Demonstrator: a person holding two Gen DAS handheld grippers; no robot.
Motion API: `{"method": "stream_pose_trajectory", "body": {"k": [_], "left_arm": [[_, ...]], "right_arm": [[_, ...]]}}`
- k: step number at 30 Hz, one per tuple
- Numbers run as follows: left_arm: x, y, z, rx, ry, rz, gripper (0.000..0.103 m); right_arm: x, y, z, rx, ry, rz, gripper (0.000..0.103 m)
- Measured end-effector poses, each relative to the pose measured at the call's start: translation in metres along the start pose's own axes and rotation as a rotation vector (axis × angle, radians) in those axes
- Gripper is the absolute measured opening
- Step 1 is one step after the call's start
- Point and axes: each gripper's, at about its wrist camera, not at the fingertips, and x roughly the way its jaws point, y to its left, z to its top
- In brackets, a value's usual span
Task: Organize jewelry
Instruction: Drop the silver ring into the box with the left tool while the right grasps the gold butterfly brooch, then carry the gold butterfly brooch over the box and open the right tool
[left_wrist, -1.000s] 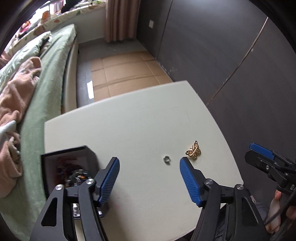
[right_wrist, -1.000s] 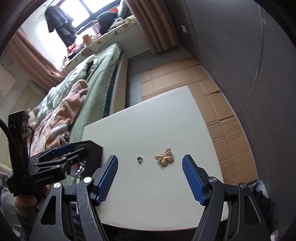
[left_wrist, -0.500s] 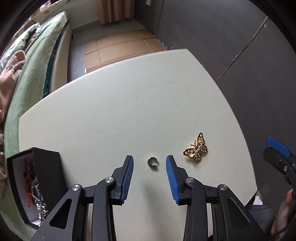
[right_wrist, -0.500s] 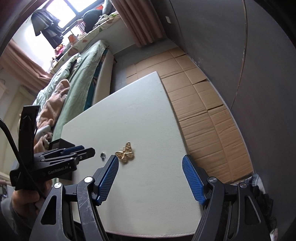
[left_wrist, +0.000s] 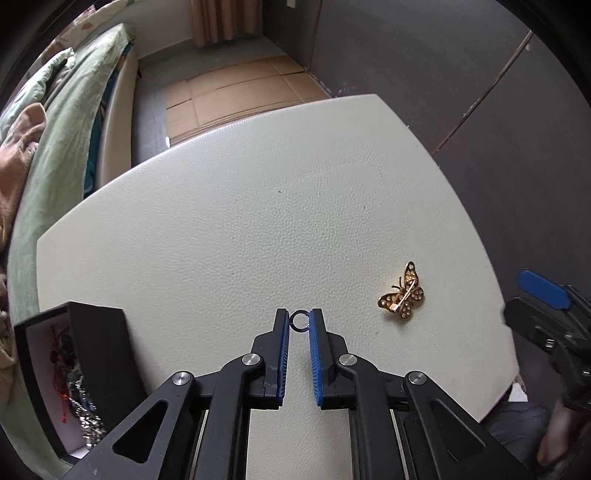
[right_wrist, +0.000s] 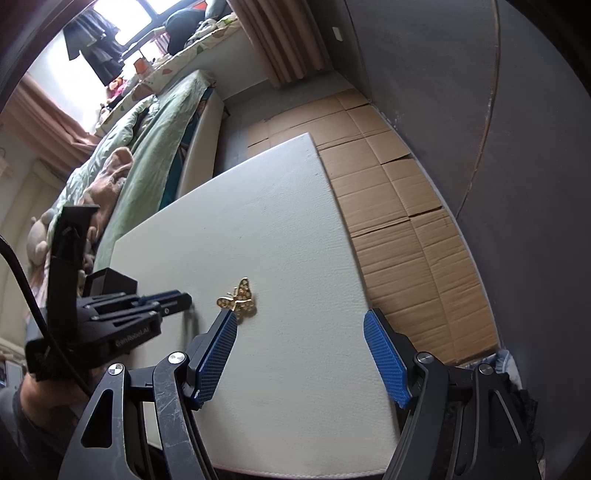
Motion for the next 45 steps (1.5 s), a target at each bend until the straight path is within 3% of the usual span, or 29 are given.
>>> {"method": "stream_pose_trajectory", "body": {"k": [3,6,12,19,28,30,31,32,37,41,43,45], "left_arm": [[-0.015,0.012,-0.003,-0.003,-0.028,-0.004,0.011],[-0.026,0.027,-0.006,-0.046,-0.040,-0.057,0.011],[-0.049,0.058,-0.014,-0.107,-0.082,-0.113,0.011],[-0.075,0.102,-0.035,-0.125,-0.142,-0.101,0.011],[-0.084,0.141,-0.049,-0.161,-0.163,-0.091,0.011],[-0.084,0.147,-0.050,-0.170,-0.159,-0.099,0.011],[-0.085,0.150,-0.051,-0.173,-0.160,-0.100,0.011],[-0.086,0.153,-0.052,-0.177,-0.162,-0.100,0.011],[-0.089,0.165,-0.054,-0.189,-0.163,-0.108,0.011],[-0.090,0.170,-0.056,-0.206,-0.165,-0.128,0.012],[-0.088,0.170,-0.055,-0.196,-0.143,-0.097,0.012],[-0.089,0.171,-0.055,-0.185,-0.137,-0.079,0.022]], "right_arm": [[0.007,0.012,0.001,-0.024,0.012,0.003,0.071],[0.017,0.025,0.003,-0.048,0.034,0.001,0.071],[0.041,0.056,0.004,-0.130,0.082,-0.056,0.071],[0.066,0.086,-0.001,-0.323,0.128,-0.144,0.071],[0.079,0.088,0.000,-0.397,0.126,-0.179,0.072],[0.079,0.089,-0.002,-0.414,0.122,-0.212,0.066],[0.079,0.090,-0.002,-0.418,0.121,-0.220,0.057],[0.077,0.091,-0.003,-0.413,0.121,-0.217,0.041],[0.073,0.096,-0.004,-0.375,0.153,-0.229,0.041],[0.055,0.118,-0.003,-0.373,0.103,-0.212,0.041],[0.044,0.131,-0.003,-0.371,0.075,-0.201,0.041],[0.034,0.145,-0.003,-0.372,0.045,-0.188,0.041]]}}
